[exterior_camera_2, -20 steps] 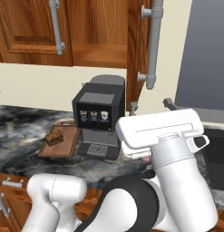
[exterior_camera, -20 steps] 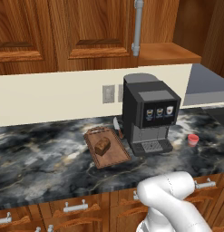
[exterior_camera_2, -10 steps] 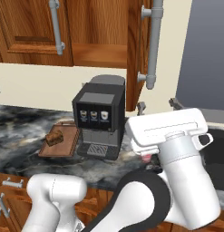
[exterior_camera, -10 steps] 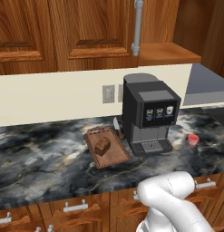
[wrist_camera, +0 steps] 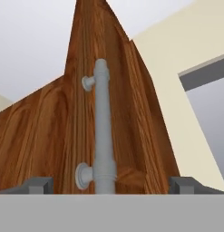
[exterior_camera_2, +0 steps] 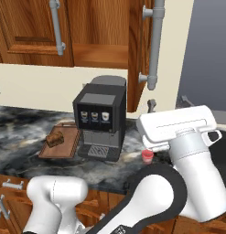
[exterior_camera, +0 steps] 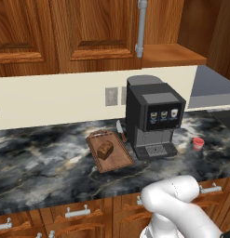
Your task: Pick the bread, place it on the cutting board, pick the jam, place it on the counter, and close the cabinet.
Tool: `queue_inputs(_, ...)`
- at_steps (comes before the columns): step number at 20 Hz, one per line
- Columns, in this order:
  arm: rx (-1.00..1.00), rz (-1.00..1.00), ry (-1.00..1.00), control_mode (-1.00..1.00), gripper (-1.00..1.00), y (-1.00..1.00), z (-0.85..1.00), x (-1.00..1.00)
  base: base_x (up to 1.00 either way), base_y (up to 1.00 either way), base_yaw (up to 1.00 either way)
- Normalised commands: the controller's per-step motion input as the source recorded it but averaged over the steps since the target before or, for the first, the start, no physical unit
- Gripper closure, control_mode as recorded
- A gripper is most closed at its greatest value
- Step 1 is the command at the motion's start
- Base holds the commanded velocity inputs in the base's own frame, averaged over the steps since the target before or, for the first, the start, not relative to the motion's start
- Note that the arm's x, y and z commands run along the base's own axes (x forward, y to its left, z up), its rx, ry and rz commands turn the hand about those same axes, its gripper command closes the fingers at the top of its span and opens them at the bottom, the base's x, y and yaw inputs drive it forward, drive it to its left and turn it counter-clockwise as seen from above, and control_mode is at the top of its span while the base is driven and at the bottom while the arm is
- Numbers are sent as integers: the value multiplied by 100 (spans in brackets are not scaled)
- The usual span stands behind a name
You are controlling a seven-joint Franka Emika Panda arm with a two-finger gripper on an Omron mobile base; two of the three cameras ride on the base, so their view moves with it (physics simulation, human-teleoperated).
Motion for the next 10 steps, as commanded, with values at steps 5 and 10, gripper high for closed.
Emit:
queue_inputs(5,0,1,0,-100,-100,-11,-2,33,0,0,0)
queue_inputs(10,0,5,0,-100,-100,-16,0,24,0,0,0)
